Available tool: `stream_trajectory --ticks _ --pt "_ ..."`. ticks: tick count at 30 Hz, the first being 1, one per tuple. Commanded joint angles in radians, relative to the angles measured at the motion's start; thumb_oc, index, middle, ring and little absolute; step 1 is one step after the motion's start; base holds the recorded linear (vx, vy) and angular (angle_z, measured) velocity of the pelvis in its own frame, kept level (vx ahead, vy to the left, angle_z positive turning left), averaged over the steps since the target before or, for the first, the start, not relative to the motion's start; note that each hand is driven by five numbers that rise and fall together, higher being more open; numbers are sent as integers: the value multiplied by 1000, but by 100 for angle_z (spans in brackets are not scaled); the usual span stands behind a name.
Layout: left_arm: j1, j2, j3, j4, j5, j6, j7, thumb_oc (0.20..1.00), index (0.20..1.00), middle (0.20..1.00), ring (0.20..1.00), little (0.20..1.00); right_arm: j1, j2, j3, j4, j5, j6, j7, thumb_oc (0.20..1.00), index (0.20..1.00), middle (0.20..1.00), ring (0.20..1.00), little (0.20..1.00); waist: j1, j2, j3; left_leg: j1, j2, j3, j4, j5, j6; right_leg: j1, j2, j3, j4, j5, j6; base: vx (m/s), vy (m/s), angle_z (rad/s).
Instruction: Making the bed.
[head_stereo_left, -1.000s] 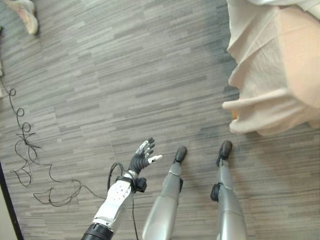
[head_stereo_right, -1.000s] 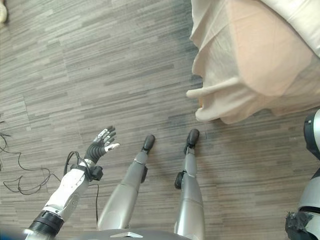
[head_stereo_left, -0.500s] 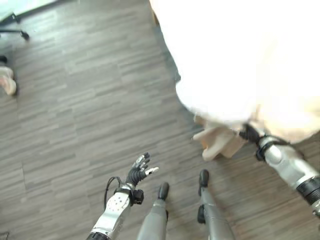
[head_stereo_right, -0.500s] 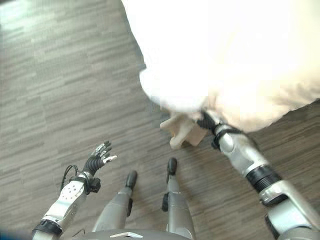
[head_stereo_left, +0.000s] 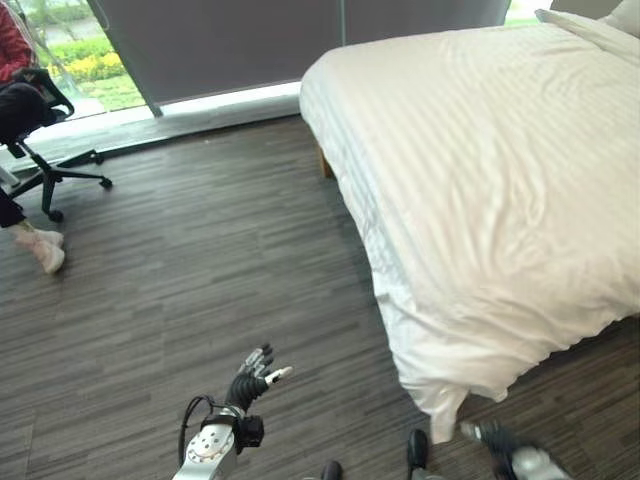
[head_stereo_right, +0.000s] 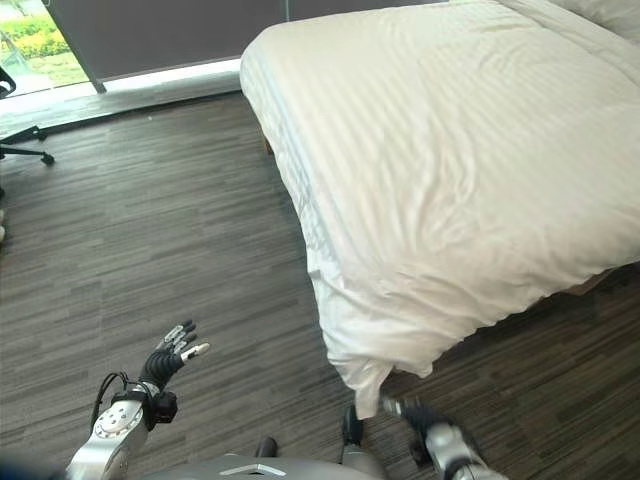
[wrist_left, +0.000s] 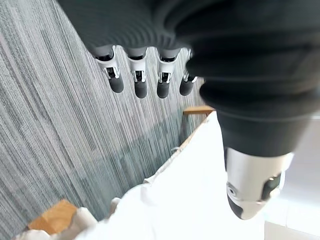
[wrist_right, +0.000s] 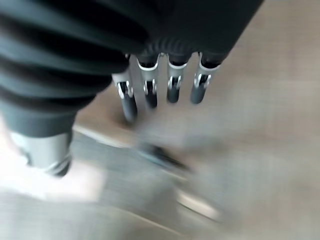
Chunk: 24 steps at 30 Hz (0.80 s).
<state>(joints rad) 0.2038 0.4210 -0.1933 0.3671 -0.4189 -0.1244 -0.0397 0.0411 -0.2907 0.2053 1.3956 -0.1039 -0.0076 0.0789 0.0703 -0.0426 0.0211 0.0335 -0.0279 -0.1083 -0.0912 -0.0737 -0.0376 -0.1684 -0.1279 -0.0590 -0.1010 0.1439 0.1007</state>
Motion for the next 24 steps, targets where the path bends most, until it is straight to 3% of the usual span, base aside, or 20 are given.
stream_trajectory --ticks 1,3,7,8,9,10,11,13,14,15,21,24 --pt "-39 13 20 -50 4 -16 -64 1000 1000 1000 1000 1000 56 -90 4 13 44 34 85 1000 1000 1000 1000 1000 -36 21 24 -61 -3 16 4 104 -2 95 -3 -34 14 -10 44 54 4 -25" --pt "-39 26 15 -42 24 -6 -86 1000 1000 1000 1000 1000 100 -104 -4 0 24 40 114 1000 1000 1000 1000 1000 -43 15 11 -54 -2 23 4 102 -2 101 -2 -31 14 -11 45 37 -7 -17" --pt "-37 36 15 -39 30 2 -86 1000 1000 1000 1000 1000 93 -149 -46 0 16 46 74 1000 1000 1000 1000 1000 -44 13 0 -53 -3 26 4 101 0 100 -3 -28 14 -11 46 -5 -6 -16" --pt "-25 39 47 -65 21 -8 -61 1000 1000 1000 1000 1000 87 -268 -107 -369 20 22 1 1000 1000 1000 1000 1000 -60 16 10 -57 0 49 4 99 0 87 1 -6 14 -1 51 -59 3 -18" --pt "-16 33 70 -65 17 -17 -53 1000 1000 1000 1000 1000 146 -313 -168 -613 74 2 -8 1000 1000 1000 1000 1000 -76 17 14 -58 1 65 4 97 0 78 4 6 14 5 53 -66 4 -15" --pt "-16 33 68 -65 17 -17 -53 1000 1000 1000 1000 1000 150 -313 -171 -619 73 6 -7 1000 1000 1000 1000 1000 -74 17 12 -62 -1 65 4 100 0 74 3 7 14 7 54 -41 13 -49" --pt "-10 23 72 -61 8 -28 -49 1000 1000 1000 1000 1000 187 -321 -218 -748 163 -33 -3 1000 1000 1000 1000 1000 -85 18 13 -66 0 78 4 100 0 65 4 17 14 13 57 -38 7 -71" --pt "2 7 58 -45 -3 -44 -49 1000 1000 1000 1000 1000 179 -301 -237 -799 303 -102 18 1000 1000 1000 1000 1000 -90 20 20 -72 -1 95 4 100 -2 49 5 30 14 19 61 -61 1 -39" --pt "11 8 49 -43 -4 -48 -55 1000 1000 1000 1000 1000 168 -305 -214 -866 326 -119 44 507 507 507 507 507 -88 22 23 -78 0 101 4 102 -3 40 5 34 14 21 62 -90 -13 1" --pt "19 11 24 -40 0 -56 -73 1000 1000 1000 1000 1000 147 -323 -167 -915 331 -145 70 200 200 200 200 200 -79 24 28 -87 1 107 4 104 -5 27 6 34 14 22 62 -63 -13 -15" --pt "14 19 -23 -48 16 -72 -81 1000 1000 1000 1000 1000 22 -344 28 -1229 429 -165 175 200 200 200 200 200 -47 33 40 -101 1 104 4 115 -9 16 3 25 14 21 61 -38 -14 -3" --pt "15 23 -56 -63 5 -72 -96 1000 1000 1000 1000 1000 -145 -310 223 -1193 460 -145 213 200 200 200 200 200 -4 50 68 -128 -2 82 4 129 -13 4 -2 5 14 19 57 -95 -22 11"
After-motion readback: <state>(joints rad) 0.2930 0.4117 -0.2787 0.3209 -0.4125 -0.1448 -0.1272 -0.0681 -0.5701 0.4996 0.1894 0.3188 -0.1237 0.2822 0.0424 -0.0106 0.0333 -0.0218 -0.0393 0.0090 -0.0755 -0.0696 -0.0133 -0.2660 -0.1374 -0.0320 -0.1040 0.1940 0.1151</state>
